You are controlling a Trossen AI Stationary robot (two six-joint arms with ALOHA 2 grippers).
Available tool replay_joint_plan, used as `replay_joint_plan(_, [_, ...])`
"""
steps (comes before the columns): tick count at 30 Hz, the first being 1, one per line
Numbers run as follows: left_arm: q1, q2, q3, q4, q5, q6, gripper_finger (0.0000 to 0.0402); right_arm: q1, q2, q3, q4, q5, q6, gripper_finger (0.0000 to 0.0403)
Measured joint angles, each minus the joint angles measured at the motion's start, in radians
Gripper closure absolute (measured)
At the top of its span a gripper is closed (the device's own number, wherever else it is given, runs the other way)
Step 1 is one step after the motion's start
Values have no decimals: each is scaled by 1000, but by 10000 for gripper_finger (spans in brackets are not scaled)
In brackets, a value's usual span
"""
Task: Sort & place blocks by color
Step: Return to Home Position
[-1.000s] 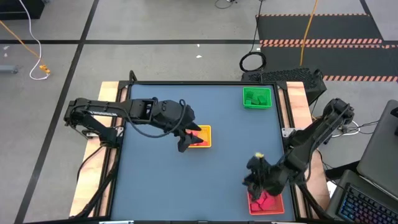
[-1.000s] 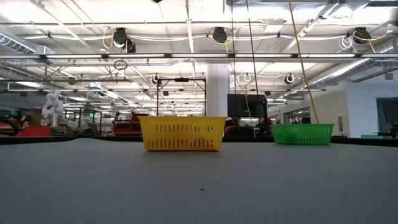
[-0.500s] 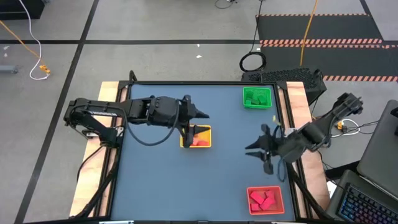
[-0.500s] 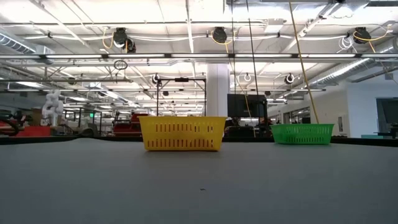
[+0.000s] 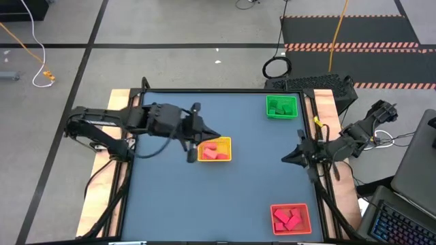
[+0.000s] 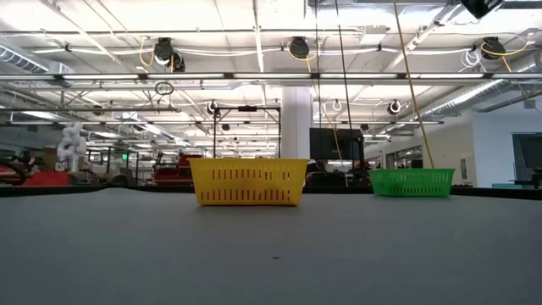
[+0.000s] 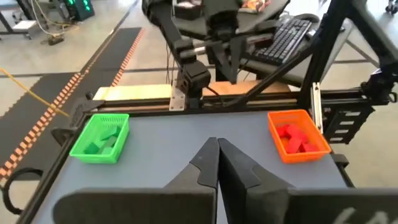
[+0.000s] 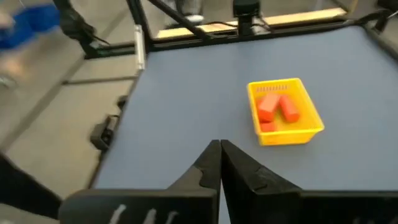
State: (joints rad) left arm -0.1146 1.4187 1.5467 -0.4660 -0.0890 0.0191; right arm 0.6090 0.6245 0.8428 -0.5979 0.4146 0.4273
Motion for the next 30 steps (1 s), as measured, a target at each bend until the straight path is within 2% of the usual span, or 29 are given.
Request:
replay_joint_plan(4, [3,-62,-2,-94,-25,5,400,0,-112,-110,69,-1,31,402])
replay_joint_plan(6, [3,-96,-26,-84,-44,-2,400,0,-164,-152,83,-1,37,402])
replay_joint_plan(9, [-1,-174,-132,-83,-66,-51,400,0,-230,-200,102,0,56,402])
replay_joint_plan(12, [-19,-284,-291,-46,-94,-128,400,0,-293,-221,97,-2,58,402])
replay_joint_plan(18, [-57,-509,-630,173,-156,-262,401,0,-416,-222,17,10,29,403])
replay_joint_plan(23, [-79,-653,-879,424,-183,-295,401,0,-494,-226,-21,31,29,403])
replay_joint_plan(26, [-79,-705,-996,581,-183,-290,401,0,-543,-259,1,33,31,403])
replay_joint_plan(30, [-77,-755,-1111,707,-183,-293,401,0,-620,-341,60,34,57,403])
